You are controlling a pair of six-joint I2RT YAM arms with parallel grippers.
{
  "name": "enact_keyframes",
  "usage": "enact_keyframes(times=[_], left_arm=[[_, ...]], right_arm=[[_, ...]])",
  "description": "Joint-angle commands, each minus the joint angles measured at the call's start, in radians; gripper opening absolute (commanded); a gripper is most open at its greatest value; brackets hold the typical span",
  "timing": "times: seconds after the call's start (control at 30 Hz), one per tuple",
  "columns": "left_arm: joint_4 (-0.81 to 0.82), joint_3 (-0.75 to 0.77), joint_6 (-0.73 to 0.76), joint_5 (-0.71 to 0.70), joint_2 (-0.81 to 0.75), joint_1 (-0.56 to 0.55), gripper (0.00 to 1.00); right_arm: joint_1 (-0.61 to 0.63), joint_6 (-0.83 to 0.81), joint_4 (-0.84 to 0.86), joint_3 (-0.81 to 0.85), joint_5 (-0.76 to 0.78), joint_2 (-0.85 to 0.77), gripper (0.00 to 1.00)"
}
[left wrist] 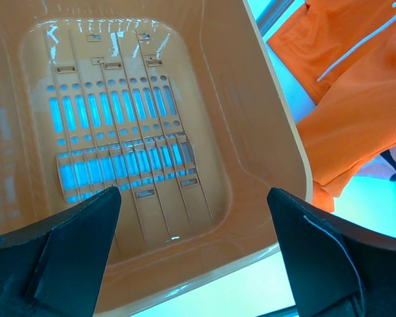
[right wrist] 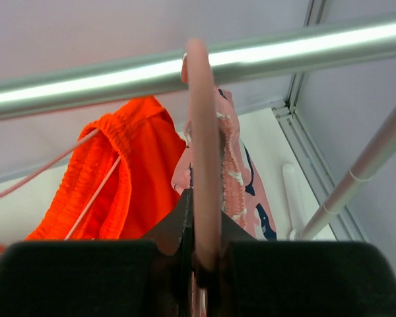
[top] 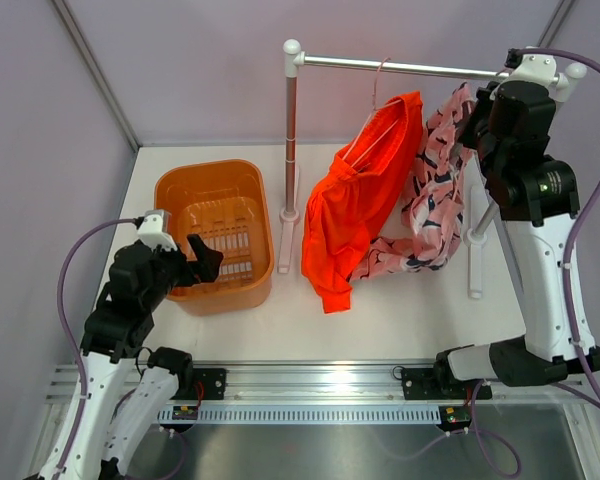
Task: Remove the shorts from the hanger
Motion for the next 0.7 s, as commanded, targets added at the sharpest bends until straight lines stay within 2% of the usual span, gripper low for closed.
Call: enact_keyframes(times=[0.0, 0.17, 0.23, 0.37, 0.43, 0.47, 0.5, 0.57, 0.6, 0.67], left_arm=[[0.089, 0.089, 0.010, 0.084, 0.033, -0.005, 0.99], [0.092, 0.195, 0.024, 0.091, 0.120, -0.044, 0.99], [0.103, 0.242, 0.025, 0.052, 0.148, -0.098, 0.99], [0.117, 0.342, 0.010, -0.038, 0.227, -0.227, 0.99], [0.132, 0.406, -0.002, -0.089, 0.273, -0.343, 0.99], [0.138, 0.429, -0.004, -0.162, 0.334, -0.389, 0.99], [0.148, 0.456, 0.002, -0.207, 0.368, -0.503, 0.99], [0.143, 0.557, 0.024, -0.376, 0.453, -0.627, 0.99], [0.125, 0.601, 0.040, -0.423, 0.544, -0.729, 0.99], [0.126, 0.716, 0.044, -0.478, 0.620, -0.791, 0.99]], right_arm=[[0.009, 0.045, -0.084, -0.002, -0.077, -0.070, 0.00], [0.009, 0.081, -0.150, -0.078, -0.241, -0.164, 0.00], [0.009, 0.095, -0.185, -0.111, -0.313, -0.187, 0.00], [0.010, 0.111, -0.222, -0.205, -0.358, -0.273, 0.00], [0.012, 0.109, -0.243, -0.223, -0.371, -0.296, 0.00], [0.013, 0.108, -0.251, -0.233, -0.371, -0.314, 0.00], [0.012, 0.106, -0.266, -0.239, -0.368, -0.322, 0.00], [0.013, 0.101, -0.276, -0.248, -0.360, -0.348, 0.00], [0.012, 0.097, -0.283, -0.257, -0.352, -0.356, 0.00], [0.012, 0.089, -0.292, -0.262, -0.348, -0.368, 0.00]])
